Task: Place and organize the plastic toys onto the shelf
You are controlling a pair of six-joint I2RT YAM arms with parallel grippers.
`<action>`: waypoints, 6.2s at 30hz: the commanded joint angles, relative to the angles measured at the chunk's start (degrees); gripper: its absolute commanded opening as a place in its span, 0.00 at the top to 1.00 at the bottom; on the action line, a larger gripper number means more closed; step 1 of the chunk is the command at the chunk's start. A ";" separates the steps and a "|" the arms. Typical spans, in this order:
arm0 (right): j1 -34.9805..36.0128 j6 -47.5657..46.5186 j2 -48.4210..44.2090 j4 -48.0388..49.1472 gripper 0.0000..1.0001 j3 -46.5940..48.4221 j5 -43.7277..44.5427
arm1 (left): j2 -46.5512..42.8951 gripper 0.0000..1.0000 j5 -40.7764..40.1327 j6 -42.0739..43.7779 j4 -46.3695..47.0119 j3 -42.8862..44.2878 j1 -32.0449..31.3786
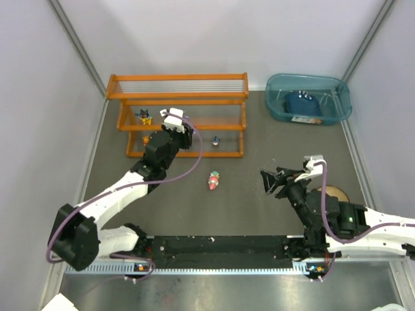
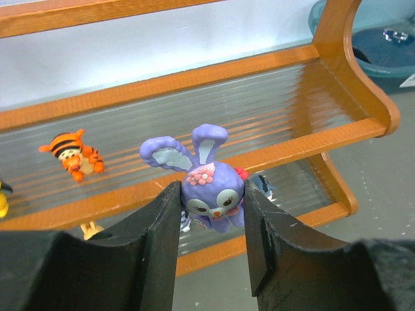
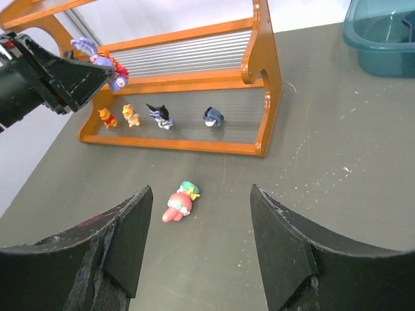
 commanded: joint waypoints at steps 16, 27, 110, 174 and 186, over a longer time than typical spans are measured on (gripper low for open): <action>0.71 -0.77 -6.28 -2.60 0.37 -3.22 1.81 | 13.85 1.00 7.26 13.59 19.32 5.09 5.24; 0.80 -1.12 -6.72 -2.69 0.32 -4.10 3.04 | 17.54 1.00 9.37 12.63 23.10 5.71 8.76; 0.80 -3.05 -7.07 -2.69 0.20 -4.98 1.72 | 25.28 0.72 8.23 7.61 24.77 3.60 9.29; 0.62 1.77 -5.76 -4.70 0.18 -4.89 2.69 | -17.33 0.01 6.04 -18.22 -12.90 2.70 5.16; -22.03 10.83 16.64 5.20 0.13 -7.43 -43.23 | -29.03 0.01 6.55 -19.98 -25.32 2.46 5.25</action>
